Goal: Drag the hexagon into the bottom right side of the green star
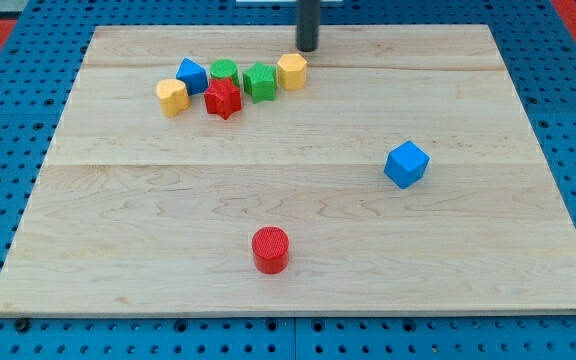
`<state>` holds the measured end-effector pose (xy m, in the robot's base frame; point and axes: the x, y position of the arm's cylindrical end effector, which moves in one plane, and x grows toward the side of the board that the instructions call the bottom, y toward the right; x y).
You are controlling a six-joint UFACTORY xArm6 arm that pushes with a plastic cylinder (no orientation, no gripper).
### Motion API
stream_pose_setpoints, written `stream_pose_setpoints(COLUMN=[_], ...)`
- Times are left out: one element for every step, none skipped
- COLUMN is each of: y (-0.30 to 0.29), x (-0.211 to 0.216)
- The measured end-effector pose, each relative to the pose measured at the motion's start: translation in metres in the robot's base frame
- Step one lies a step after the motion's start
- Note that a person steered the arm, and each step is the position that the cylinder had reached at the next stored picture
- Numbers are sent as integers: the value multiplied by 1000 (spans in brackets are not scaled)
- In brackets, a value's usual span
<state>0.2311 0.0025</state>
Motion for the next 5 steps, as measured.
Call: stream_pose_setpoints(y=[13,24,29,29,25], x=[28,53,73,77,85])
